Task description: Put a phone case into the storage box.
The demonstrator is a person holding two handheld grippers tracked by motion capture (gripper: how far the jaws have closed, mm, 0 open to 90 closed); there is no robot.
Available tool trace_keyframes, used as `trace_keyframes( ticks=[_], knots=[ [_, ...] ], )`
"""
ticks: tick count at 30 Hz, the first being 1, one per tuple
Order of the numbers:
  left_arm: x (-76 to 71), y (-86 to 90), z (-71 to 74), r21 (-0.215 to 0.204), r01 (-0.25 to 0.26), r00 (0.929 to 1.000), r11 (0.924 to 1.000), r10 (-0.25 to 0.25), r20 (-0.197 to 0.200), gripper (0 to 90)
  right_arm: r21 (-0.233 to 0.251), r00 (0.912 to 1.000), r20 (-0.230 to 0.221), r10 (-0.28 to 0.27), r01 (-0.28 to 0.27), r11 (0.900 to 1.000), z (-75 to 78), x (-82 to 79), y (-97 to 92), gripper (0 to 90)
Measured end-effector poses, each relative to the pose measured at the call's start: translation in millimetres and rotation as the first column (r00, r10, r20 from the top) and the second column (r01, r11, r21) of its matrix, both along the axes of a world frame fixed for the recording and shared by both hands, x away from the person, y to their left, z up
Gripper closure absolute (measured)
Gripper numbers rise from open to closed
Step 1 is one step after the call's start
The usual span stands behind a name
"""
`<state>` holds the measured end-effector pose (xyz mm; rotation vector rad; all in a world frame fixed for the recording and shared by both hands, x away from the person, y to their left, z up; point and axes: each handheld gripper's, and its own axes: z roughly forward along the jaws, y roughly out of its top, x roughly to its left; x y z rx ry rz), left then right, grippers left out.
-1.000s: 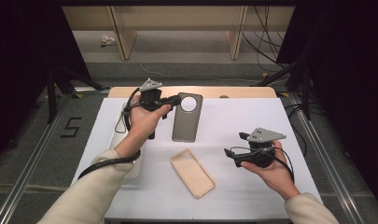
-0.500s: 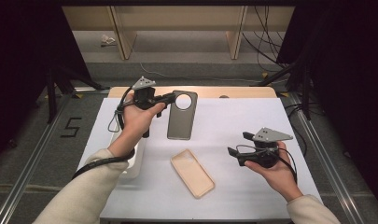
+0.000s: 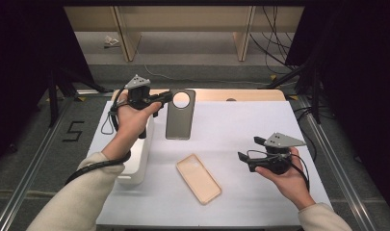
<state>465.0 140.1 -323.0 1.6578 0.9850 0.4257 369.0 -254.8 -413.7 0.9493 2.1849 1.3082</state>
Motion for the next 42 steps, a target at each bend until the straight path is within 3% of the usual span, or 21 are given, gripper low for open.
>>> trace_keyframes(
  ticks=[42],
  knots=[
    [1.9,54.0,13.5,-0.018,-0.066,0.9973,0.9976,0.067,0.032,82.8,0.001,1.0,-0.006,-0.008,0.008,1.0,-1.4,-0.2,-2.7,16.9]
  ],
)
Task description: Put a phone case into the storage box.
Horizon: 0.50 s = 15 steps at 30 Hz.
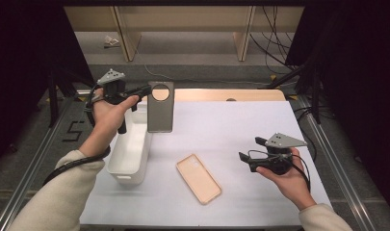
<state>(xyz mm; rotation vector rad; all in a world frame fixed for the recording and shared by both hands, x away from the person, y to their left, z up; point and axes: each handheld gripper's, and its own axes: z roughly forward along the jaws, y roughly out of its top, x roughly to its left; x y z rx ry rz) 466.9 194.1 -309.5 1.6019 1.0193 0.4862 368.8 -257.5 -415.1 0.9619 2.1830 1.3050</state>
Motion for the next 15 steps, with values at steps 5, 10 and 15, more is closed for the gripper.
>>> trace_keyframes(
  ticks=[5,10,15],
  knots=[
    [0.7,6.4,1.7,0.003,-0.012,0.9999,0.9999,0.012,0.002,82.8,0.0,1.0,-0.001,0.0,0.0,1.0,-0.4,0.1,0.2,16.9],
    [1.3,12.3,3.1,0.001,-0.02,0.9998,0.9998,0.02,0.006,82.8,-0.001,1.0,-0.003,0.001,-0.001,1.0,-0.7,0.2,0.4,16.8],
    [2.4,17.8,3.6,0.001,-0.027,0.9996,0.9996,0.027,0.011,82.8,0.001,1.0,-0.003,-0.003,0.003,1.0,-0.8,0.4,0.0,16.9]
  ],
)
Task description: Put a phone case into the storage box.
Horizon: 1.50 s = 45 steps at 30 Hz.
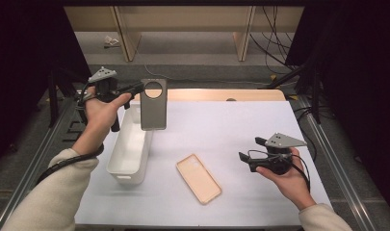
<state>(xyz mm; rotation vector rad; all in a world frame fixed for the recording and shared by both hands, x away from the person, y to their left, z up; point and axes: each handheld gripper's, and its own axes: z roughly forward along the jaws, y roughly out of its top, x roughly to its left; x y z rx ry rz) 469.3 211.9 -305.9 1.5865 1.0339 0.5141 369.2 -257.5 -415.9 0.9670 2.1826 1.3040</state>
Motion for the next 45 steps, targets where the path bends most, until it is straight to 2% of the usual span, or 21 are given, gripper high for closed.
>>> trace_keyframes(
  ticks=[12,45],
  knots=[
    [2.9,11.6,-0.1,-0.002,-0.007,1.0,1.0,0.007,0.005,82.8,0.001,1.0,-0.005,0.002,-0.002,1.0,-0.3,0.1,-0.1,16.9],
    [14.9,34.3,4.4,0.038,-0.047,0.9988,0.9982,0.046,0.018,82.7,0.006,1.0,-0.009,0.001,-0.001,1.0,-1.1,0.6,-0.2,17.1]
  ],
)
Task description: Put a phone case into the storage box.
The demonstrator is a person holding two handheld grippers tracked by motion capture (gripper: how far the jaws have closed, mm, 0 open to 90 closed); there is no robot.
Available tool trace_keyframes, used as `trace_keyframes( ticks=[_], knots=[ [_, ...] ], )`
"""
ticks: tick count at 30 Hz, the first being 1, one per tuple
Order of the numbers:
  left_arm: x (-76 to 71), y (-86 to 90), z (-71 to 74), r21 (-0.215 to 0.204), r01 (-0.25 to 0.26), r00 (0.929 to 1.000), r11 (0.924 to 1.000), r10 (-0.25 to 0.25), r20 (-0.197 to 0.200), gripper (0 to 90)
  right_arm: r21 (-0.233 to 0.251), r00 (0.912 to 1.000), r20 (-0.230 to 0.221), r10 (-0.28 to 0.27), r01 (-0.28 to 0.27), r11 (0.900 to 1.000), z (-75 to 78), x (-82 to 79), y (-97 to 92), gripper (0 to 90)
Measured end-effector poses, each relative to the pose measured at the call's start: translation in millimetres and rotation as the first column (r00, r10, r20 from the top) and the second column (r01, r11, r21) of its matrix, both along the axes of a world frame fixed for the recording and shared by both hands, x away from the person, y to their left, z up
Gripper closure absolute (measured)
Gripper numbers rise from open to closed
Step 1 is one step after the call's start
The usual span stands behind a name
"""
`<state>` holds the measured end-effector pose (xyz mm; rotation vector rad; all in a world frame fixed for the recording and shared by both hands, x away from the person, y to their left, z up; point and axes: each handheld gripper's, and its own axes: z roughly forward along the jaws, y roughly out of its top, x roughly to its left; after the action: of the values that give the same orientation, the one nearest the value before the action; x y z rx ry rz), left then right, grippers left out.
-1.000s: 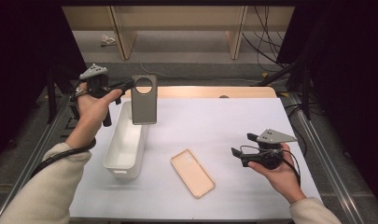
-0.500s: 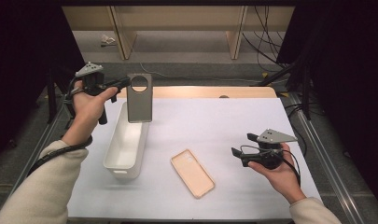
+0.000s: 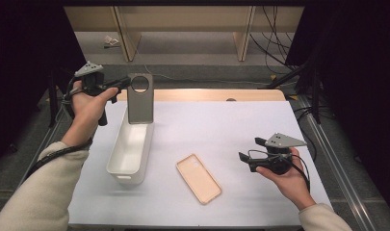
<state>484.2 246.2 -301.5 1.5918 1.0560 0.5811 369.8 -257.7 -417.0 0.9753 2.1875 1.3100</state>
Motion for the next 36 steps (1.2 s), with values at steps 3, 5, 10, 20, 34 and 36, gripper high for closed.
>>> trace_keyframes(
  ticks=[3,5,10,20,34,36],
  knots=[
    [1.7,1.9,-1.0,-0.003,-0.006,1.0,1.0,0.006,0.005,82.7,0.001,1.0,-0.002,0.0,0.0,1.0,0.0,0.0,0.0,17.1],
    [2.7,2.4,-2.1,0.002,-0.009,0.9999,1.0,0.009,0.007,82.7,-0.001,1.0,-0.001,0.002,-0.002,1.0,0.2,-0.1,0.1,17.1],
    [4.9,3.1,-3.4,0.009,-0.01,0.9999,0.9999,0.01,0.01,82.7,-0.001,1.0,-0.002,0.001,-0.002,1.0,-0.3,0.1,0.1,17.1],
    [11.0,7.7,-4.6,0.031,-0.006,0.9998,0.9995,0.006,0.019,82.8,0.0,1.0,-0.001,0.002,-0.002,1.0,0.0,0.0,0.0,17.1],
    [18.2,16.3,-9.4,0.048,-0.02,0.9997,0.9986,0.02,0.013,82.7,0.0,1.0,0.0,0.003,-0.003,1.0,-0.1,0.1,0.0,17.1],
    [18.7,17.5,-10.9,0.043,-0.024,0.9997,0.9988,0.023,0.012,82.8,-0.001,1.0,-0.002,0.002,-0.002,1.0,-0.2,0.1,-0.1,17.1]
  ],
)
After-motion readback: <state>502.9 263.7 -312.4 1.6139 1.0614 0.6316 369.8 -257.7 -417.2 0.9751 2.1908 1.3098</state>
